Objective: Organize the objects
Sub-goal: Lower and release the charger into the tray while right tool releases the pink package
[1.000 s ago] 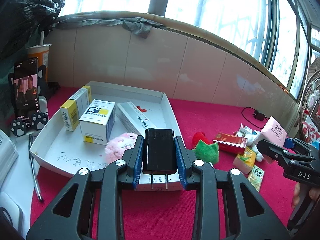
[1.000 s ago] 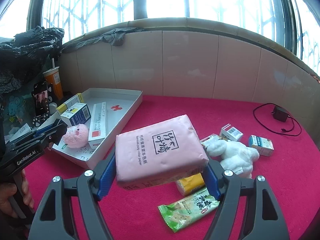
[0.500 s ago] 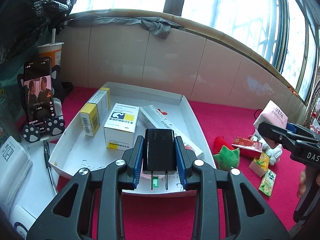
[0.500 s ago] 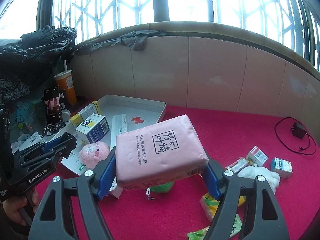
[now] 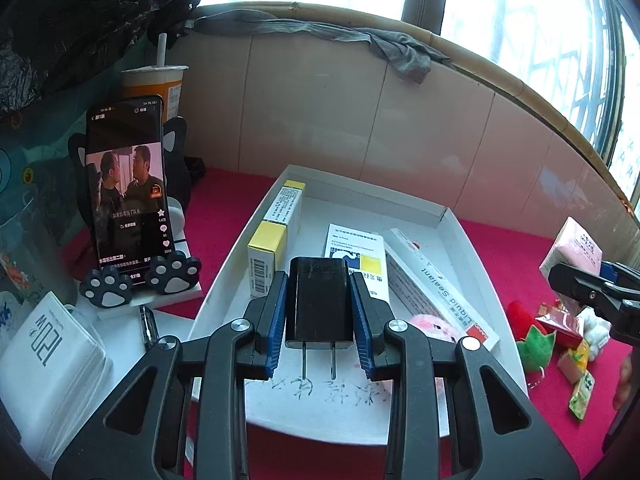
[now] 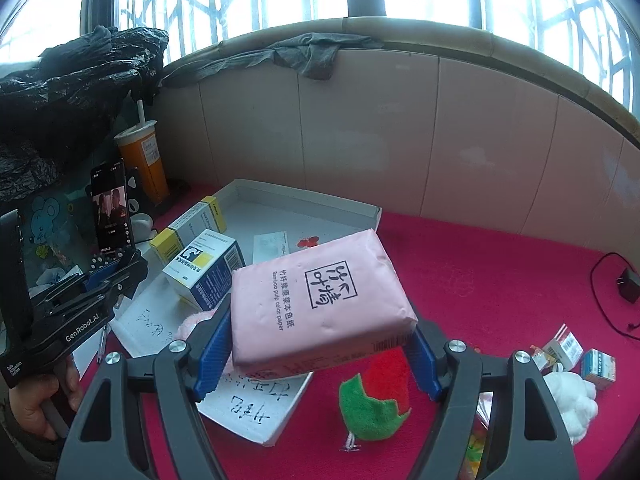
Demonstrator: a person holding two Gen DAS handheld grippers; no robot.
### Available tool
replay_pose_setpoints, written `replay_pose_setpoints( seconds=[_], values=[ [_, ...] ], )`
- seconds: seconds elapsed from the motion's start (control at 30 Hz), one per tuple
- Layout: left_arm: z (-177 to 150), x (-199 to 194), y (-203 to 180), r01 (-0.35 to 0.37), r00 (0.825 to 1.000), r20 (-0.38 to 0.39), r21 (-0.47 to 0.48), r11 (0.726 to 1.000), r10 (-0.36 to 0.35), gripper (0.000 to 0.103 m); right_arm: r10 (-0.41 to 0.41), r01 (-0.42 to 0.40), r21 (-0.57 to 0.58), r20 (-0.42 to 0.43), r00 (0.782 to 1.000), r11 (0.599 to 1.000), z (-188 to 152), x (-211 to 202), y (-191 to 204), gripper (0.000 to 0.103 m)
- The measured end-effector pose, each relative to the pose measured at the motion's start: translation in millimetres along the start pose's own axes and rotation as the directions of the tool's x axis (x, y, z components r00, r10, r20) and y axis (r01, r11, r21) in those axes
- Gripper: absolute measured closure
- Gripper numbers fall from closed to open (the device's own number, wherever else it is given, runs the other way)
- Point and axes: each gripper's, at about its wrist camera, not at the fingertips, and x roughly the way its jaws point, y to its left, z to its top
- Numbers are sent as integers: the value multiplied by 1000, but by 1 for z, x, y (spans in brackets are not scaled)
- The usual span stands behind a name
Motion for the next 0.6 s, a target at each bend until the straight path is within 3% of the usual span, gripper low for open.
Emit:
replay_pose_setpoints(
  seconds=[0.6],
  values=[
    [-13,17,-6,-1,1000,-30,48,999,3,73,-20,20,1,-15,1000,1000,38,54,14,27]
  ],
)
